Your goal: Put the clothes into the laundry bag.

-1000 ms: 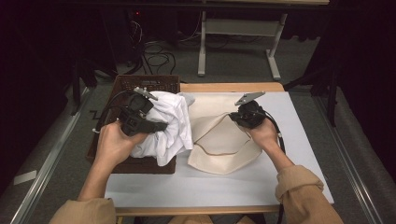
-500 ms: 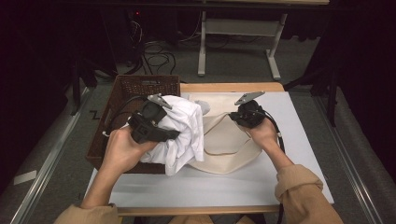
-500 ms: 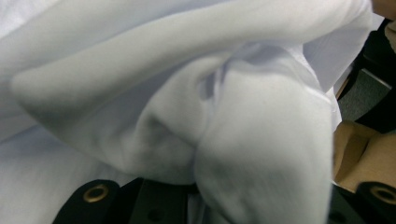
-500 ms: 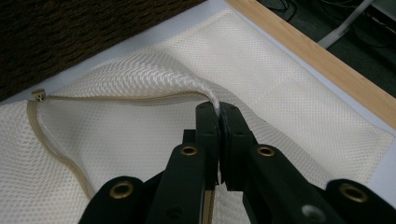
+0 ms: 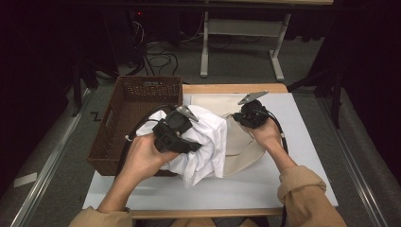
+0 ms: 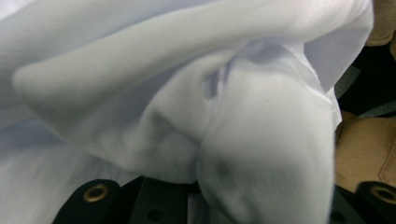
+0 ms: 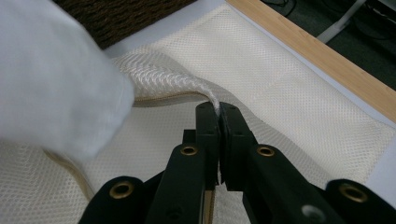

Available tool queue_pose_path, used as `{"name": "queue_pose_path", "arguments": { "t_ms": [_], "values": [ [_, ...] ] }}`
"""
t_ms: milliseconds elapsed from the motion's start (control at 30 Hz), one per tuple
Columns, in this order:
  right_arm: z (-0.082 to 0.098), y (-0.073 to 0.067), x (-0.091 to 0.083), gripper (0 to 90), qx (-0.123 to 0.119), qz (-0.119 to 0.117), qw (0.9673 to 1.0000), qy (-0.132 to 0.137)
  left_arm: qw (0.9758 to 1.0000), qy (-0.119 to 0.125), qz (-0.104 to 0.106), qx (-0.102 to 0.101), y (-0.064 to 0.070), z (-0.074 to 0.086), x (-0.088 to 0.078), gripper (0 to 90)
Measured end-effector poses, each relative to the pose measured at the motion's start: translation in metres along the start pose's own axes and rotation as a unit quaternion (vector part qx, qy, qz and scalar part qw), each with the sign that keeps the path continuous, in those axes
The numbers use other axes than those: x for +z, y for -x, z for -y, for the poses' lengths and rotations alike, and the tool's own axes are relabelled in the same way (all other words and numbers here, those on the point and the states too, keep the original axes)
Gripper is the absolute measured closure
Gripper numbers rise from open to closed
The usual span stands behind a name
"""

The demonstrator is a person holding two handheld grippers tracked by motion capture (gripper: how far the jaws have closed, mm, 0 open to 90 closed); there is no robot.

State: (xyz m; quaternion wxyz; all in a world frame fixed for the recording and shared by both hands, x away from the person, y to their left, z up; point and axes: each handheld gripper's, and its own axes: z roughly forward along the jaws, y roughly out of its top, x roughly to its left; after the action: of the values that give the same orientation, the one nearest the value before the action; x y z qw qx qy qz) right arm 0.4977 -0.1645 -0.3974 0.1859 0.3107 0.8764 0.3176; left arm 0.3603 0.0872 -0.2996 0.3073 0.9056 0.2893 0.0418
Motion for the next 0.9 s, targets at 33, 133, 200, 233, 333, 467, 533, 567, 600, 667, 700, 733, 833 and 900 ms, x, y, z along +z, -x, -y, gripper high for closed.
{"name": "queue_pose_path", "arguments": {
  "t_ms": [33, 133, 200, 233, 333, 467, 533, 567, 600, 667, 700, 733, 833, 900],
  "values": [
    [0.000, 0.000, 0.000, 88.0, 0.000, -0.002, 1.0000, -0.001, 1.0000, 0.000, 0.003, 0.001, 0.002, -0.002, 0.003, 74.4],
    [0.001, 0.002, -0.001, 88.0, 0.000, -0.006, 1.0000, 0.002, 0.9997, 0.000, 0.022, 0.004, 0.007, -0.010, 0.010, 74.4],
    [0.001, 0.003, -0.001, 88.0, 0.001, -0.007, 1.0000, 0.001, 0.9996, -0.001, 0.028, 0.009, 0.011, -0.015, 0.015, 74.4],
    [0.002, 0.003, -0.001, 88.1, 0.002, -0.008, 1.0000, 0.001, 0.9994, -0.003, 0.032, 0.012, 0.013, -0.017, 0.018, 74.4],
    [0.003, 0.003, -0.002, 88.1, 0.005, -0.009, 0.9999, 0.003, 0.9989, -0.008, 0.043, 0.019, 0.018, -0.024, 0.028, 74.3],
    [0.004, 0.005, -0.003, 88.1, 0.005, -0.011, 0.9999, 0.001, 0.9981, -0.010, 0.056, 0.024, 0.023, -0.030, 0.040, 74.2],
    [0.004, 0.006, -0.004, 88.1, 0.004, -0.011, 0.9999, 0.002, 0.9974, -0.009, 0.067, 0.025, 0.025, -0.032, 0.045, 74.2],
    [0.004, 0.006, -0.004, 88.1, 0.004, -0.011, 0.9999, 0.002, 0.9970, -0.009, 0.073, 0.025, 0.026, -0.033, 0.048, 74.2],
    [0.005, 0.007, -0.005, 88.1, 0.002, -0.012, 0.9999, 0.001, 0.9965, -0.010, 0.078, 0.028, 0.028, -0.034, 0.050, 74.2],
    [0.005, 0.006, -0.005, 88.2, 0.007, -0.013, 0.9999, 0.002, 0.9957, -0.007, 0.086, 0.031, 0.030, -0.035, 0.053, 74.2],
    [0.005, 0.006, -0.005, 88.2, 0.006, -0.014, 0.9999, 0.002, 0.9951, -0.004, 0.094, 0.029, 0.030, -0.035, 0.056, 74.1],
    [0.005, 0.006, -0.006, 88.1, 0.006, -0.015, 0.9999, 0.002, 0.9941, -0.002, 0.105, 0.027, 0.029, -0.035, 0.058, 74.0],
    [0.006, 0.006, -0.006, 88.1, 0.005, -0.014, 0.9999, 0.003, 0.9947, -0.006, 0.099, 0.027, 0.029, -0.032, 0.068, 74.0],
    [0.006, 0.006, -0.005, 88.1, 0.005, -0.015, 0.9999, 0.001, 0.9962, -0.009, 0.084, 0.022, 0.027, -0.030, 0.074, 73.9]
  ]
}}
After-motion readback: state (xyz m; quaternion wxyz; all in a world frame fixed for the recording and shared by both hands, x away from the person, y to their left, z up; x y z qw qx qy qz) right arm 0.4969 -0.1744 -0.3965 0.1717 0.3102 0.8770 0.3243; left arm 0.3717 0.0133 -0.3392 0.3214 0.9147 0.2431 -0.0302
